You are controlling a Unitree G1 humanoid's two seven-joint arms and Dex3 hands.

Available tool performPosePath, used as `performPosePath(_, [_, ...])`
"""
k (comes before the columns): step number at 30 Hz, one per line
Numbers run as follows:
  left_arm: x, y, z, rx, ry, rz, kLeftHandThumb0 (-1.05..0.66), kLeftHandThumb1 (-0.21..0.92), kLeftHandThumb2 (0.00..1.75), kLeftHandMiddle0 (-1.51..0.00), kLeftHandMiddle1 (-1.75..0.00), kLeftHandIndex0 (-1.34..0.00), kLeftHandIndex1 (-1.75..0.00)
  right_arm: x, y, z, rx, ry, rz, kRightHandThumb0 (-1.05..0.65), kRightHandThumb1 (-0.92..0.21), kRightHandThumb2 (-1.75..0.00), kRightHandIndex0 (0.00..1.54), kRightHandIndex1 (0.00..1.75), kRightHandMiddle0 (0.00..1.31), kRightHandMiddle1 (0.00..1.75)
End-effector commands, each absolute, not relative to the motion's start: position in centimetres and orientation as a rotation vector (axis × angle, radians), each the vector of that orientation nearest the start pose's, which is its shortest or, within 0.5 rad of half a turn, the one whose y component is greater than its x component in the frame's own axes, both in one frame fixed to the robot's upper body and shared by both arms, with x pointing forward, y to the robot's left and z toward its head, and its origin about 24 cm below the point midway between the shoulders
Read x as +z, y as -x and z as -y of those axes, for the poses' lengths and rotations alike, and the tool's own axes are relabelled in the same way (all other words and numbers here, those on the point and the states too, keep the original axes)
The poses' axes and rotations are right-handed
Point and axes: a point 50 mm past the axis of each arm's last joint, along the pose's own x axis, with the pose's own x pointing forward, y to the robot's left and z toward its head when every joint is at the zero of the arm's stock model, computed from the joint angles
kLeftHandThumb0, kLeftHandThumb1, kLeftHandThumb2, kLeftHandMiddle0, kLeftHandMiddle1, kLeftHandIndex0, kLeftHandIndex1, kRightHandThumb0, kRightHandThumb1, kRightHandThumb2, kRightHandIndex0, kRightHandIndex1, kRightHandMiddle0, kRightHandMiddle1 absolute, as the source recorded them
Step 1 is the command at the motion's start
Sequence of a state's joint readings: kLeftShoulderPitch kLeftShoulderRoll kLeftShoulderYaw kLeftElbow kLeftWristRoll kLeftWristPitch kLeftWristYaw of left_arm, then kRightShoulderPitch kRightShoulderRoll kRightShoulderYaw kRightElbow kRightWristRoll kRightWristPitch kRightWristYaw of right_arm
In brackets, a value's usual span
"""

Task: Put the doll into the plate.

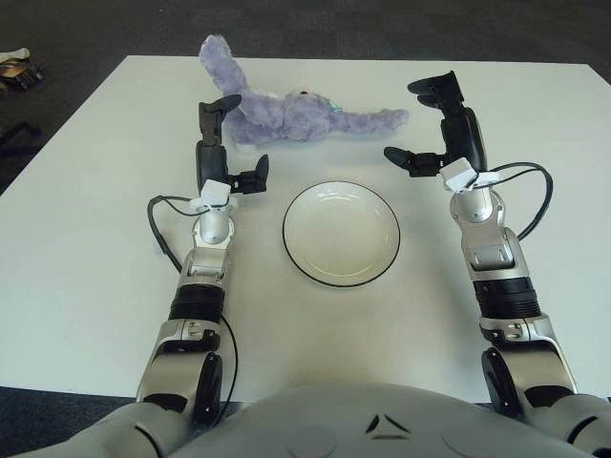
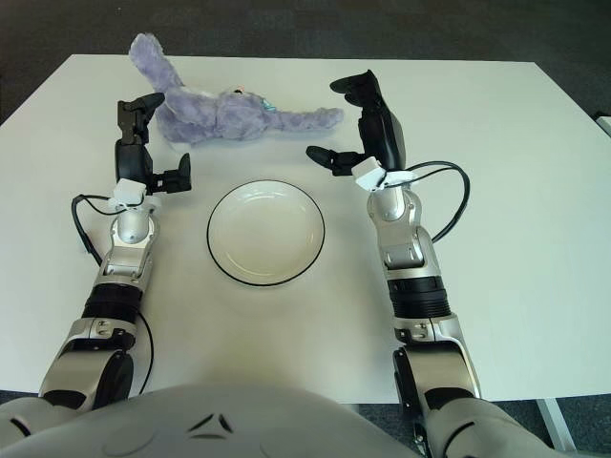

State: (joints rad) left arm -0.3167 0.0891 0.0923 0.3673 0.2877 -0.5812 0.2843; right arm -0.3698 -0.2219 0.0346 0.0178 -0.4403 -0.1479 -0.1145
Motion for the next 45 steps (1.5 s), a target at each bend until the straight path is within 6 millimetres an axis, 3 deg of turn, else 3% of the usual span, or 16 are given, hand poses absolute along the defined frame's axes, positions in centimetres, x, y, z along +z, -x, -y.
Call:
performPosePath(1, [10.4,-30.3,-16.7,0.229,-0.364,0.578,-0.11,0.21,1.27,0.00,-0.55,0.00,-1.17,16.2,-30.8,14.9,-0.024,0.636,0.578,-0.78,-0.39,-0.81,0.19,0.73,0.00,1.14])
performPosePath(19, [12.3,-32.9,-17.6,0.229,-0.942,0.692,-0.42,0.20,1.08,-0.01,-0.59,0.00,-1.00,16.1,-31.8,14.0,0.005,0.747,0.559,-0.85,-0.54,-0.66,0.19,0.68,0.00,1.04])
performPosePath(30, [13.8,-34.1,-17.5,0.222,-1.108,0.695,-0.40,0.16,1.12,-0.01,-0.52,0.00,-0.93,17.0,-32.4,12.9,0.004,0.843,0.470,-0.81,-0.57,-0.64,0.15,0.62,0.00,0.97])
performPosePath(37, [14.6,-34.7,-17.1,0.218,-1.169,0.649,-0.44,0.17,1.11,-0.02,-0.51,0.00,-0.94,17.5,-32.7,11.9,-0.028,0.912,0.505,-0.78,-0.56,-0.67,0.18,0.63,0.00,0.98])
performPosePath(40, [15.0,-35.0,-16.9,0.211,-1.185,0.629,-0.46,0.18,1.10,-0.02,-0.51,0.00,-0.95,17.7,-33.0,11.6,-0.027,0.950,0.519,-0.77,-0.54,-0.69,0.19,0.67,0.00,0.97])
performPosePath(45, [15.2,-35.7,-16.7,0.188,-1.196,0.599,-0.50,0.21,1.06,-0.02,-0.50,0.00,-0.97,17.9,-33.3,11.3,-0.007,0.983,0.531,-0.77,-0.54,-0.70,0.17,0.95,0.00,0.96])
